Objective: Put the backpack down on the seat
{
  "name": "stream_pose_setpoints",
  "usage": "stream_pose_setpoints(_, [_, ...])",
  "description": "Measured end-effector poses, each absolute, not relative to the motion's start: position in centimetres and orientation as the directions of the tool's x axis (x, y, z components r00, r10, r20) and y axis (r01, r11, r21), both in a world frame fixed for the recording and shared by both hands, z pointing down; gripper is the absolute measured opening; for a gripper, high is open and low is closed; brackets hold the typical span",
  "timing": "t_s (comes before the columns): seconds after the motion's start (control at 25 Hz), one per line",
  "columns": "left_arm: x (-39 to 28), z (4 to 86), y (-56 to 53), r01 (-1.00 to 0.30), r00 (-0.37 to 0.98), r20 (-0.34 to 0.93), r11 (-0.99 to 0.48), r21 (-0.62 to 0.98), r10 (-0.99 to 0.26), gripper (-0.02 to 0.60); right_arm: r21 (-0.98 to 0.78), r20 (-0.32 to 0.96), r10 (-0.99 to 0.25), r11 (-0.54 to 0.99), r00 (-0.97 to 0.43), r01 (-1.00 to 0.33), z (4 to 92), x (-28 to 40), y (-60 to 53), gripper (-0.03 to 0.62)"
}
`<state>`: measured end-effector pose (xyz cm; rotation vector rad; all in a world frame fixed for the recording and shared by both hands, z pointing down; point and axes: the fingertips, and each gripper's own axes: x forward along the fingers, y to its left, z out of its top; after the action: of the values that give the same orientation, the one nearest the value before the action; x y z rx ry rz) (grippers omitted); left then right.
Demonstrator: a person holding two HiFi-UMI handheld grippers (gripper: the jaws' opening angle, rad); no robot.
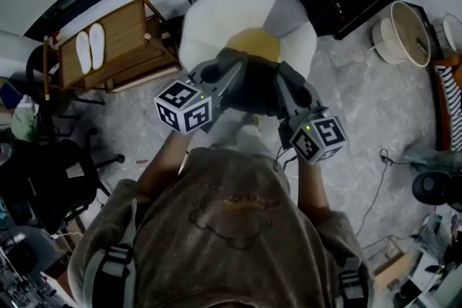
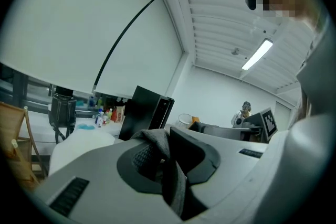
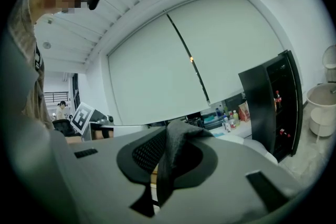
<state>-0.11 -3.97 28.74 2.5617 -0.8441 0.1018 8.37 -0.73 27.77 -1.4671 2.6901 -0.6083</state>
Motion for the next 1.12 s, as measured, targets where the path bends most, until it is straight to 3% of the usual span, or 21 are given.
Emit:
stream_pose_setpoints(0.56, [4.5, 30.1, -14.4, -0.654, 0.749, 0.207, -0.652, 0.385, -0.629, 0.044, -0.333, 0.16, -0.775, 0.541, -0.612, -0.772, 29.0, 13.2, -11.2, 0.038])
stream_pose_setpoints(1.12, [6.0, 34.7, -22.1, -0.605, 0.795, 0.26, -0.686, 0.404, -0.548, 0.044, -0.362, 0.202, -0.83, 0.431, -0.521, -0.827, 33.6, 15.1, -19.1, 0.038])
